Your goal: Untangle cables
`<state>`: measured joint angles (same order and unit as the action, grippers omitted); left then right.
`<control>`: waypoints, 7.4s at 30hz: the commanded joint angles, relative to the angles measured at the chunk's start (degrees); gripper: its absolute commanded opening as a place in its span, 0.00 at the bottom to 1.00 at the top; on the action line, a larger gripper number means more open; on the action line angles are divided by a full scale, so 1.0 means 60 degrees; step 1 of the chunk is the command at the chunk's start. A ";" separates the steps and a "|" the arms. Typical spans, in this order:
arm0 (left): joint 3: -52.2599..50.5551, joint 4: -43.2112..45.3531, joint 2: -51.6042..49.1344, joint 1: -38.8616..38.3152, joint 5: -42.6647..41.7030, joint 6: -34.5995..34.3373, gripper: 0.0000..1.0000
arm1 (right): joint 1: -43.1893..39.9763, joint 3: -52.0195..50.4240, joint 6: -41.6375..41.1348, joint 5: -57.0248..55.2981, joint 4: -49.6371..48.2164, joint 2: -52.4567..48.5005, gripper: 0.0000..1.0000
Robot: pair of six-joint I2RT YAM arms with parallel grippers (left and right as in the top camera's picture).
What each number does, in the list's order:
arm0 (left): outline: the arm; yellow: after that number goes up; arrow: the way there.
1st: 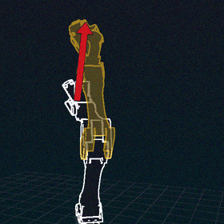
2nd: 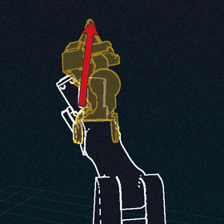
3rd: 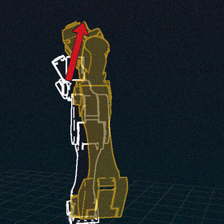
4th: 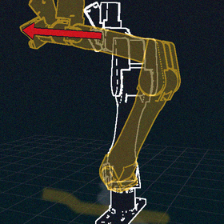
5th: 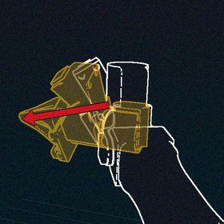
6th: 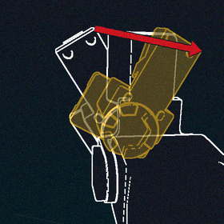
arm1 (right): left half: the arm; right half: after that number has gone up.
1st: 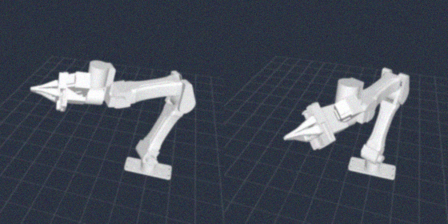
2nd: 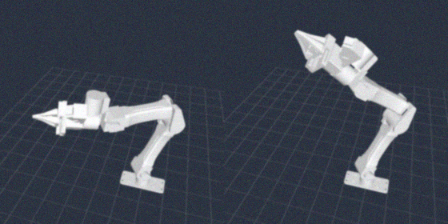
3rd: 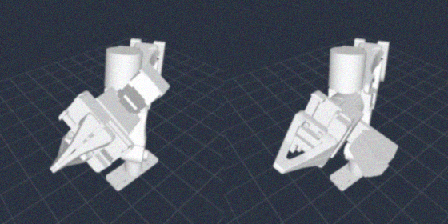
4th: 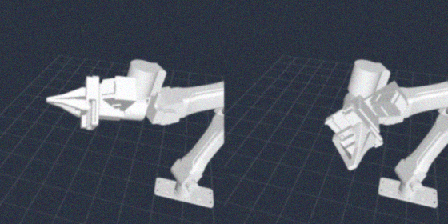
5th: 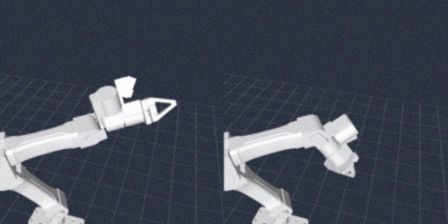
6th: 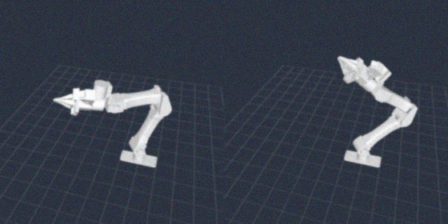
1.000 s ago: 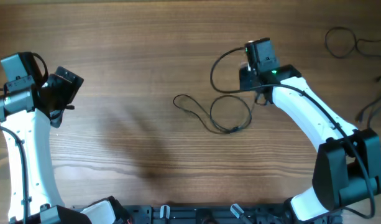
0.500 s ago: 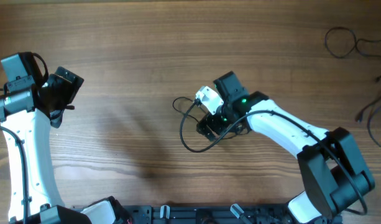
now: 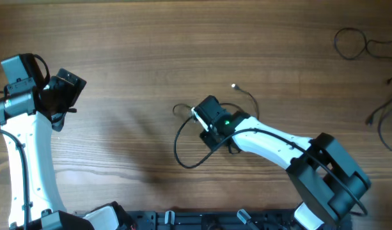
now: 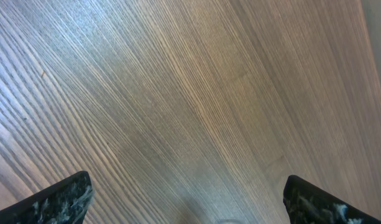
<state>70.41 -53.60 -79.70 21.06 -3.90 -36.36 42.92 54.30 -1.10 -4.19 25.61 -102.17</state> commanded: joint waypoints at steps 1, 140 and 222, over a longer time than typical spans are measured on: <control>0.0051 0.0022 -0.0011 0.0011 0.0131 -0.0091 1.00 | -0.0076 -0.0280 -0.0539 -0.0954 0.0237 -0.0754 0.04; 0.0051 0.0022 -0.0011 0.0011 0.0131 -0.0091 1.00 | -0.6823 -0.7107 -0.1206 0.0215 -0.3144 1.6997 1.00; -0.2018 -0.3260 0.9184 -0.4776 -0.0831 0.4248 1.00 | -0.6823 -0.9001 0.0412 0.1177 -0.4273 1.6994 1.00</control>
<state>58.65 -72.90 -25.69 -7.40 -9.21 -12.03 2.04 0.38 0.78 1.96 0.03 -0.89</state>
